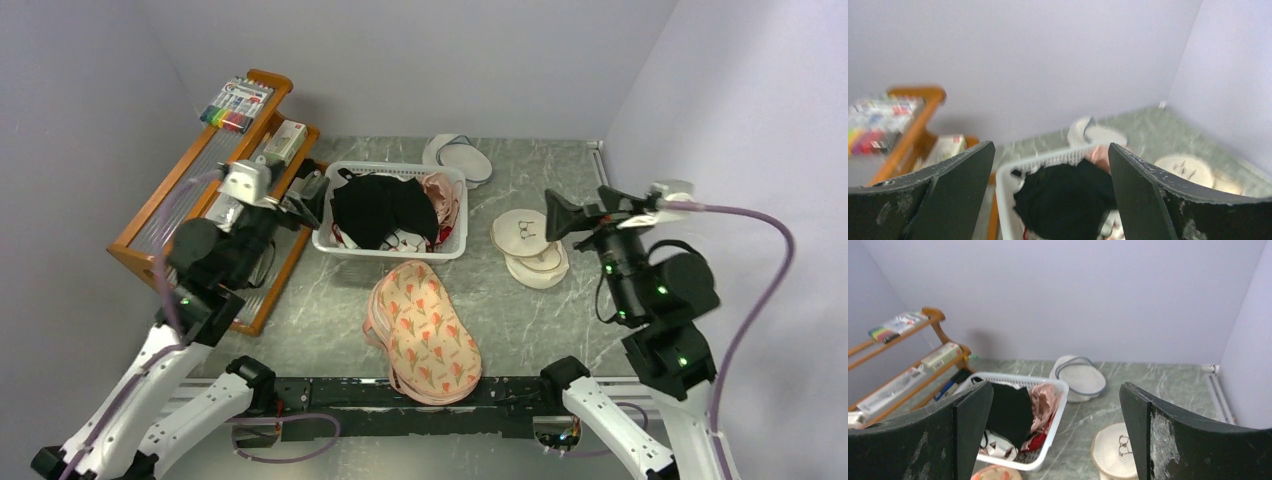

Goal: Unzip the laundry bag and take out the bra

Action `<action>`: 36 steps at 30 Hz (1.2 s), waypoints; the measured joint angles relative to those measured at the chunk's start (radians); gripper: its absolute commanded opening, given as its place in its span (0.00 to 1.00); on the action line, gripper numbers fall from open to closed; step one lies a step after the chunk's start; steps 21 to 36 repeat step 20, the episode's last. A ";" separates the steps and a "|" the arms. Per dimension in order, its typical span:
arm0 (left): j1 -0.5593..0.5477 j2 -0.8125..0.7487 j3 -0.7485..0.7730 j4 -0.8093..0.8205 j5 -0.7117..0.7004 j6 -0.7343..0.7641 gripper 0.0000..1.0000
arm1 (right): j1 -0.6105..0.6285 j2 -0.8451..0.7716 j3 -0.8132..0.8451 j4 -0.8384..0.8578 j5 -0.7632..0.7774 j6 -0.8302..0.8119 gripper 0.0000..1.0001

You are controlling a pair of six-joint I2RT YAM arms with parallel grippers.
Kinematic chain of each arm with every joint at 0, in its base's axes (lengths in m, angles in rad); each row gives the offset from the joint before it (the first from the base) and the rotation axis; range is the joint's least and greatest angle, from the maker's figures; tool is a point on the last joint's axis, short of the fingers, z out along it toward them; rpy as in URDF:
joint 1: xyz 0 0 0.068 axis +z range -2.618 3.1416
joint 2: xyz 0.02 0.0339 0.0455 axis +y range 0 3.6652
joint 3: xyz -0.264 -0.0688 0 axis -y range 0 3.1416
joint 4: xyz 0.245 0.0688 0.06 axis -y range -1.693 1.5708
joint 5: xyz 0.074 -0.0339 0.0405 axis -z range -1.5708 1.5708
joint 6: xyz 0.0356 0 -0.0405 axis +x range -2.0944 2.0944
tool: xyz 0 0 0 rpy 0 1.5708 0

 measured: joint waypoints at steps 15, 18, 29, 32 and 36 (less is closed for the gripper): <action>0.000 -0.130 0.447 -0.209 0.008 -0.042 0.96 | 0.000 -0.120 0.182 -0.137 0.118 -0.010 1.00; 0.000 -0.137 0.446 -0.241 0.005 -0.058 0.95 | 0.000 -0.116 0.194 -0.148 0.128 -0.005 1.00; 0.000 -0.137 0.446 -0.265 -0.001 -0.067 0.95 | 0.000 -0.118 0.178 -0.138 0.115 -0.011 1.00; 0.000 -0.137 0.446 -0.265 -0.001 -0.067 0.95 | 0.000 -0.118 0.178 -0.138 0.115 -0.011 1.00; 0.000 -0.137 0.446 -0.265 -0.001 -0.067 0.95 | 0.000 -0.118 0.178 -0.138 0.115 -0.011 1.00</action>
